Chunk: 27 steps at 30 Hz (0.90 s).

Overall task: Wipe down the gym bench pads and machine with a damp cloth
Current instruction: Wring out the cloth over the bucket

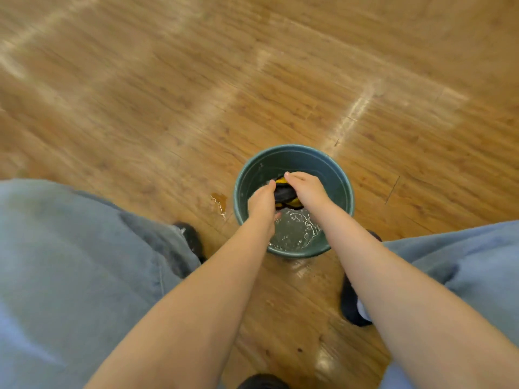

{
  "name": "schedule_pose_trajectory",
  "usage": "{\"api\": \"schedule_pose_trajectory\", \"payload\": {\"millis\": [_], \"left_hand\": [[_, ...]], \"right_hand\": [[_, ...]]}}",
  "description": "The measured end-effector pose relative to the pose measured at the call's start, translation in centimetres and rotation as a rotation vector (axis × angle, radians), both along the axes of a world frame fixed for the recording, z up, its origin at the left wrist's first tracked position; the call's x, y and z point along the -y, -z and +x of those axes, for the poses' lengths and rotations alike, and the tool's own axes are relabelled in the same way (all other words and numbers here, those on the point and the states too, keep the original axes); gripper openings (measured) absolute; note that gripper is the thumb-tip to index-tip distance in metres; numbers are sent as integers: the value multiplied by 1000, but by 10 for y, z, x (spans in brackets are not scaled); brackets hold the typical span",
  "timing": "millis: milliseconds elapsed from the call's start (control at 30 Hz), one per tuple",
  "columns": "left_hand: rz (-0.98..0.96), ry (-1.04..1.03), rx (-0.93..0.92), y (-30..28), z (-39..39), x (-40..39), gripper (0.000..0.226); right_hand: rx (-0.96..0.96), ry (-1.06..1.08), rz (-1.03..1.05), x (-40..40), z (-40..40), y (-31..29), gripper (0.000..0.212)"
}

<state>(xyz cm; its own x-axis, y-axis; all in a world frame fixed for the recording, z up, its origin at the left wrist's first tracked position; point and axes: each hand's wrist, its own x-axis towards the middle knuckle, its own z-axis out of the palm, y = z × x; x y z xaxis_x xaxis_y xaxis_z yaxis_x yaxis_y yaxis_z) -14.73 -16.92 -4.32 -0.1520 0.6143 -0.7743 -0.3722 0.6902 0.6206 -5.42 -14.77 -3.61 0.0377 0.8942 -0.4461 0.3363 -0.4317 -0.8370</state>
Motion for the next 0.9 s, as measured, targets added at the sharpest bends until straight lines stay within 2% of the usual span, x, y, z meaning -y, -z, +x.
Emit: {"api": "schedule_pose_trajectory", "payload": {"millis": [167, 267, 367, 467, 567, 667, 900], "left_hand": [[137, -125, -133, 1, -1, -36, 13], [88, -195, -166, 0, -4, -76, 13], [-34, -222, -165, -6, 0, -99, 22], [-80, -180, -181, -24, -1, -103, 14], [-93, -203, -187, -66, -12, -106, 13], [-131, -274, -219, -124, -29, -109, 13], [-158, -430, -261, -283, -69, -113, 10]], "right_hand": [[-89, 100, -82, -29, -13, -4, 23], [-87, 105, -130, -69, -21, -4, 23], [63, -38, -172, -109, -23, -14, 30], [134, -160, -206, -123, -21, -34, 34], [118, -186, -240, -127, -30, -74, 32], [66, -231, -263, -131, -50, -126, 21], [14, -465, -217, -145, -90, -281, 18]]}}
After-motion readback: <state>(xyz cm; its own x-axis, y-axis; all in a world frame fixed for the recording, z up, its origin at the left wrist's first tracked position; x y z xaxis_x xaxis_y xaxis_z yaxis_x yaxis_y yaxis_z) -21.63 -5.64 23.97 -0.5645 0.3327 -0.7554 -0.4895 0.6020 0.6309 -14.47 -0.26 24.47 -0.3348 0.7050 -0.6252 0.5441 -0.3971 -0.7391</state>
